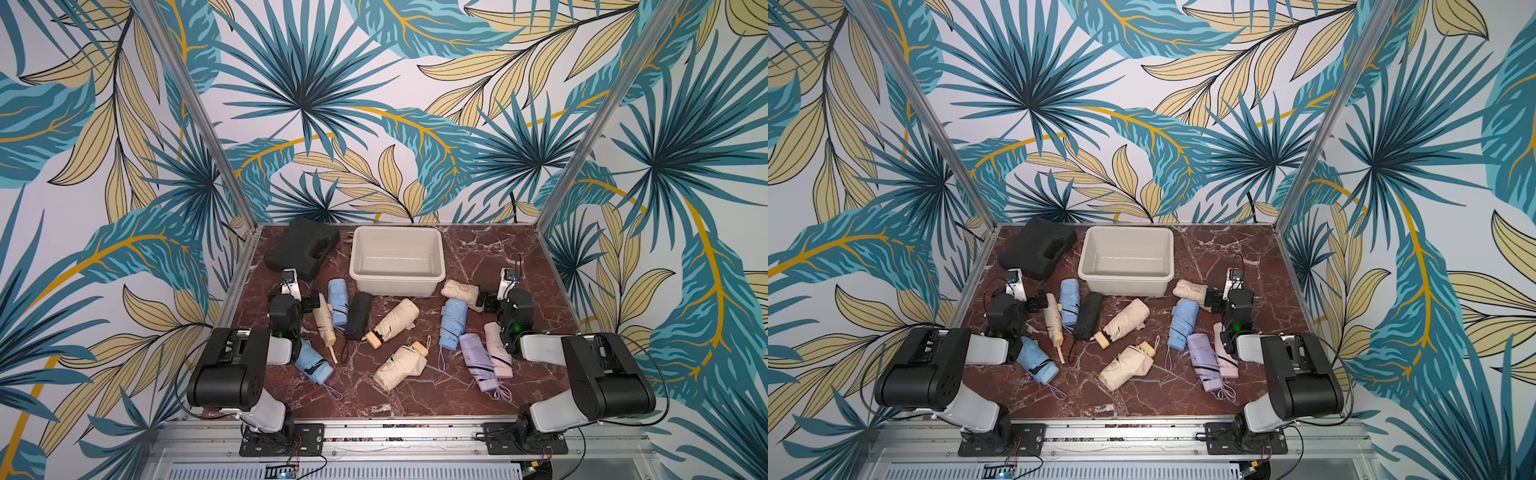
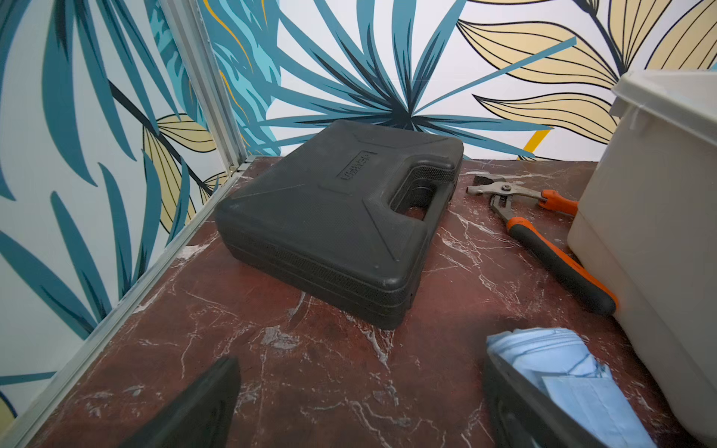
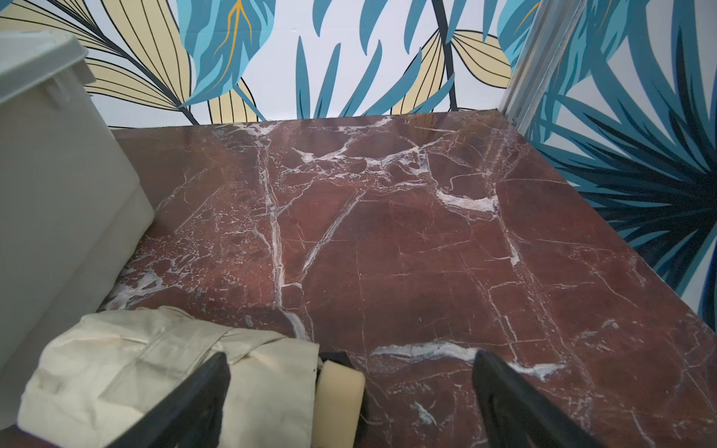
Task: Put the umbrella into the storage box
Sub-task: Pick up the umbrella from the center of the board.
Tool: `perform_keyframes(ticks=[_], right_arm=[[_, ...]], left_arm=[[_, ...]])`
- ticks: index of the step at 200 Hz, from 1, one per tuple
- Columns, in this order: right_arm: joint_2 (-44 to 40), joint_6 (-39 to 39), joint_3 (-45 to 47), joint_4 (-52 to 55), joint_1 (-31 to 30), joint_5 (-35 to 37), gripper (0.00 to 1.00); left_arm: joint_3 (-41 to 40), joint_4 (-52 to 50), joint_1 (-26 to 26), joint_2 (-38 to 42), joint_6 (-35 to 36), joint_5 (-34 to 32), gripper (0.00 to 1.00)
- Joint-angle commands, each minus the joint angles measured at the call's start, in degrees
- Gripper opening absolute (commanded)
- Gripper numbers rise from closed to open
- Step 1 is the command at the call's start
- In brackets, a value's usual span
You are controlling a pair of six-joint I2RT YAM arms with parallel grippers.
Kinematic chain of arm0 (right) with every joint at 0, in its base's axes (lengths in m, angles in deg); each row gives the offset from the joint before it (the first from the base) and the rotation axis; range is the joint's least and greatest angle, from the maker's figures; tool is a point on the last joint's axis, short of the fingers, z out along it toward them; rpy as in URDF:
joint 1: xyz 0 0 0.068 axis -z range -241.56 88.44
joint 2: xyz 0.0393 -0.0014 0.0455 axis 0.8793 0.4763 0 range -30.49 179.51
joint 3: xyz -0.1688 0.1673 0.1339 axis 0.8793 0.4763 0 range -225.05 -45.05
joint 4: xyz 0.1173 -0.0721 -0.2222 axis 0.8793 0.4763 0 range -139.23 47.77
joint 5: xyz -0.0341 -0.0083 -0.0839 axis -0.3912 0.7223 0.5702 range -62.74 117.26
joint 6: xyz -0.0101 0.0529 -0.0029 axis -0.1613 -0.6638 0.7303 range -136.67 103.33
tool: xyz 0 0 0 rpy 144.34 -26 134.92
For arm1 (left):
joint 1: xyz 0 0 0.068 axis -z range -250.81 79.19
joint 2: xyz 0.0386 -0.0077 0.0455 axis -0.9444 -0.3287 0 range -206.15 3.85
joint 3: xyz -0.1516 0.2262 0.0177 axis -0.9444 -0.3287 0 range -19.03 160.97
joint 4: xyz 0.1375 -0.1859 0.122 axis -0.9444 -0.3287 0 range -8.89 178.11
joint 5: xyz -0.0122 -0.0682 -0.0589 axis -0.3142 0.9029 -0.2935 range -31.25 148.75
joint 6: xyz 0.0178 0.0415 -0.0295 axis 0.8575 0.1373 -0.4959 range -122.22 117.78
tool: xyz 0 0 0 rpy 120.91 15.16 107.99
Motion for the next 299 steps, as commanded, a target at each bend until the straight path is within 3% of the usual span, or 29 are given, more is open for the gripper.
perform_keyframes(ticks=[1, 107, 126, 147, 174, 200, 241, 269, 299], right_arm=[[-0.7, 0.4, -0.5, 0.3, 0.2, -0.6, 0.99], [-1.2, 1.0, 0.0, -1.0, 0.3, -1.0, 1.0], [-7.9, 1.3, -0.7, 5.9, 0.2, -2.1, 0.99], [-17.4, -0.8, -1.3, 13.3, 0.2, -0.6, 1.0], [-25.9, -9.7, -1.5, 17.2, 0.3, 2.9, 0.99], [-28.9, -24.8, -9.1, 36.3, 0.4, 11.5, 1.0], [-29.7, -32.8, -14.7, 46.0, 0.4, -1.4, 0.99], [-27.9, -39.2, -19.4, 54.3, -0.2, -11.3, 1.0], [-28.7, -40.8, -21.8, 58.7, -4.8, -14.3, 1.0]], left_arm=[[0.9, -0.4, -0.4, 0.1, 0.3, 0.5, 1.0], [0.8, -0.1, -0.5, 0.1, 0.3, 0.7, 1.0], [-1.3, 2.9, -0.4, 1.4, 1.5, 3.3, 1.0], [-2.9, 0.1, -0.3, 7.5, 0.4, 1.0, 1.0], [-2.6, -10.1, -0.3, 17.7, -1.9, -1.2, 1.0], [1.1, -25.2, -0.3, 26.3, -7.9, -4.4, 1.0], [10.4, -57.5, -0.3, 31.8, -25.3, -5.6, 1.0], [15.8, -76.6, -0.3, 30.8, -32.5, 3.2, 1.0], [15.8, -81.2, 1.6, 30.5, -39.3, 11.8, 1.0]])
